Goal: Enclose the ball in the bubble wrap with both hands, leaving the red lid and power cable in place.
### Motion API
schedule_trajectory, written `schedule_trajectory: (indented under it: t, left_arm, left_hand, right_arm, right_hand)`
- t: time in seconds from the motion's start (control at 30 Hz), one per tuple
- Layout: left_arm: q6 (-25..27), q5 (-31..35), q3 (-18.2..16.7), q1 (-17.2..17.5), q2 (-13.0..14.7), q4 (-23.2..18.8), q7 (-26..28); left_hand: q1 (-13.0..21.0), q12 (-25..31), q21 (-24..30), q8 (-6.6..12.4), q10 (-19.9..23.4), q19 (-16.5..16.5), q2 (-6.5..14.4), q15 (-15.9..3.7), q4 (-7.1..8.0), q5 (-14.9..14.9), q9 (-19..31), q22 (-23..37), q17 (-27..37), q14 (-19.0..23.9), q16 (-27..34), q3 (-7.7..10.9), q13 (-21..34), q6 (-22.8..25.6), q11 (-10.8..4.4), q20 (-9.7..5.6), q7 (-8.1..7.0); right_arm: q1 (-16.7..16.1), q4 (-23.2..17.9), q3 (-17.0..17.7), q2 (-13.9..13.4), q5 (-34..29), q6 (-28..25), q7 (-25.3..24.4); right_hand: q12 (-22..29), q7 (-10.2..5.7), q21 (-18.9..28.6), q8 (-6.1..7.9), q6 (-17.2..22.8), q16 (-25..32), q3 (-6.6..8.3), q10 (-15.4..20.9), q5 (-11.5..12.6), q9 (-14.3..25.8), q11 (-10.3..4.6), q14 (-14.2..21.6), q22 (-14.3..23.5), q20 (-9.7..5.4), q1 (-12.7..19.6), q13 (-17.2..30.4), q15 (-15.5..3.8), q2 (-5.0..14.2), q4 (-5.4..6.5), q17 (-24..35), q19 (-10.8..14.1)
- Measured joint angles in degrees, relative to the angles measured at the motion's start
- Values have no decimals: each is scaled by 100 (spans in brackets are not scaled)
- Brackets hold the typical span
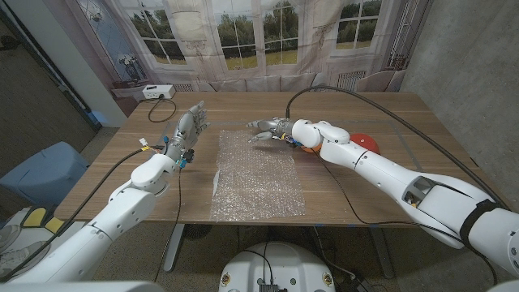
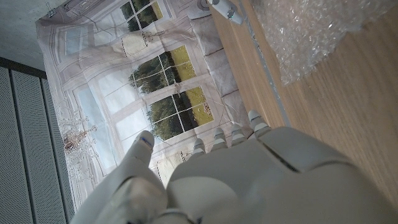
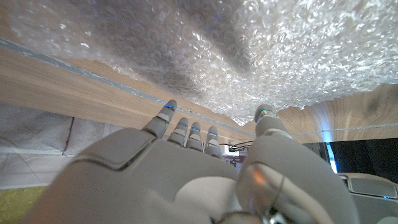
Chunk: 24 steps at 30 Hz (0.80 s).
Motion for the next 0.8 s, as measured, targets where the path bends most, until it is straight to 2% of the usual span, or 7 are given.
schedule_trajectory:
  t: [0.03,0.23,0.4,0.53,0.63,0.73,0.8]
  left_arm:
    - [0,-4,2,-4,1,12,-10]
    - [-19,-24,3,-20,7,54,-48]
    - [-54,-34,3,-25,15,82,-74]
    - [-76,-46,3,-25,20,96,-97]
    - [-86,-63,-3,-25,28,109,-115]
    - [-96,-70,-9,-25,34,117,-130]
    - [-102,-77,-14,-25,39,125,-140]
  left_hand:
    - [0,0,0,0,0,0,0,0,0,0,0,0,0,0,0,0,0,0,0,0,0]
    - [-25,0,0,0,0,0,-25,0,0,0,0,0,0,0,0,0,0,0,0,0,0]
    - [-31,0,0,0,0,0,-31,0,24,0,0,0,0,0,3,-24,0,0,0,0,0]
    - [-30,0,0,0,0,0,-31,0,24,22,0,0,-1,0,3,-24,0,0,0,0,0]
    - [-31,0,0,0,0,0,-30,0,24,22,0,0,-1,0,3,-24,0,0,0,0,0]
    - [-61,0,0,0,0,0,0,0,24,22,0,0,-1,0,3,-24,0,0,0,0,0]
    - [-61,0,0,0,0,0,0,0,24,21,0,0,-1,0,3,-24,0,0,0,0,0]
  right_arm:
    - [16,31,-28,17,-28,-30,27]
    - [66,124,-146,78,-144,-122,80]
    - [108,203,-230,143,-246,-215,87]
    - [139,260,-295,199,-330,-309,88]
    - [151,298,-343,232,-388,-367,67]
    - [155,336,-384,256,-457,-400,-3]
    - [147,358,-413,260,-518,-406,-116]
  right_hand:
    - [0,2,0,0,1,29,13,22,0,0,-18,68,6,9,27,0,-26,-25,13,5,38]
    - [72,21,76,79,292,144,65,251,0,0,0,420,7,3,267,30,-126,115,31,55,286]
    - [144,-1,85,101,455,216,112,450,45,0,-21,658,2,-37,437,30,-123,232,31,102,442]
    - [208,-30,141,122,592,304,211,660,45,-1,-38,867,2,-68,687,30,-124,312,1,131,591]
    - [342,-38,233,145,865,526,290,1039,45,-1,-34,1315,2,-150,1066,41,-137,331,-16,237,935]
    - [580,-60,410,242,1296,961,325,1616,62,23,-51,1989,48,-194,1565,96,-155,299,-25,510,1407]
    - [801,-88,529,316,1678,1341,340,2062,107,29,-82,2429,101,-224,2013,167,-161,238,-43,788,1710]
